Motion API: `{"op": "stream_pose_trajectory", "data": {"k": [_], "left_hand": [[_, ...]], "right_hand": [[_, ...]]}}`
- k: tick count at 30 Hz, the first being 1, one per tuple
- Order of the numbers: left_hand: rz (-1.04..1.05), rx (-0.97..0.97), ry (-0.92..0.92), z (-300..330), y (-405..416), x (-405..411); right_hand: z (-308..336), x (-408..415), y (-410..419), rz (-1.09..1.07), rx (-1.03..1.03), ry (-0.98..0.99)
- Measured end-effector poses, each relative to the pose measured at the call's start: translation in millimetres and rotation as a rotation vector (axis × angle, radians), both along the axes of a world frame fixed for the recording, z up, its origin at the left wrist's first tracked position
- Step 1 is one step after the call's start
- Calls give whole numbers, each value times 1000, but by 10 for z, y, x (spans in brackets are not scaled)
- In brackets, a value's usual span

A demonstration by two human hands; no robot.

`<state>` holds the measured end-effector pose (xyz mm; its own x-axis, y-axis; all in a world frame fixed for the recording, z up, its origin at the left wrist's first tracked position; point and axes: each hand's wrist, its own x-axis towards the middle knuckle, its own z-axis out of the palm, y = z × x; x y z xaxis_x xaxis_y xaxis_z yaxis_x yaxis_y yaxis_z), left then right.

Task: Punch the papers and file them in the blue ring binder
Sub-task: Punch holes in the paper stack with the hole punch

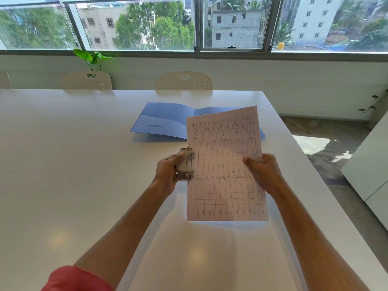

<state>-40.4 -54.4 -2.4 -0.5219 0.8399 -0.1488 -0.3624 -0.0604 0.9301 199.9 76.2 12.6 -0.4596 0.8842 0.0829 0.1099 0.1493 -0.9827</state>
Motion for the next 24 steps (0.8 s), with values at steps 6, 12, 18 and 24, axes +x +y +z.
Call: {"op": "stream_pose_trajectory", "data": {"k": [6, 12, 18, 24], "left_hand": [[48, -15, -9, -9, -28, -1], [180, -48, -51, -7, -64, -54], [227, -69, -71, -28, -99, -115], [239, -81, -37, -68, -129, -111]], "right_hand": [[-48, 34, 34, -21, -36, -29], [-100, 137, 73, 1, -139, -59], [-167, 208, 64, 19, -192, -114], [-196, 194, 28, 19, -182, -187]]}}
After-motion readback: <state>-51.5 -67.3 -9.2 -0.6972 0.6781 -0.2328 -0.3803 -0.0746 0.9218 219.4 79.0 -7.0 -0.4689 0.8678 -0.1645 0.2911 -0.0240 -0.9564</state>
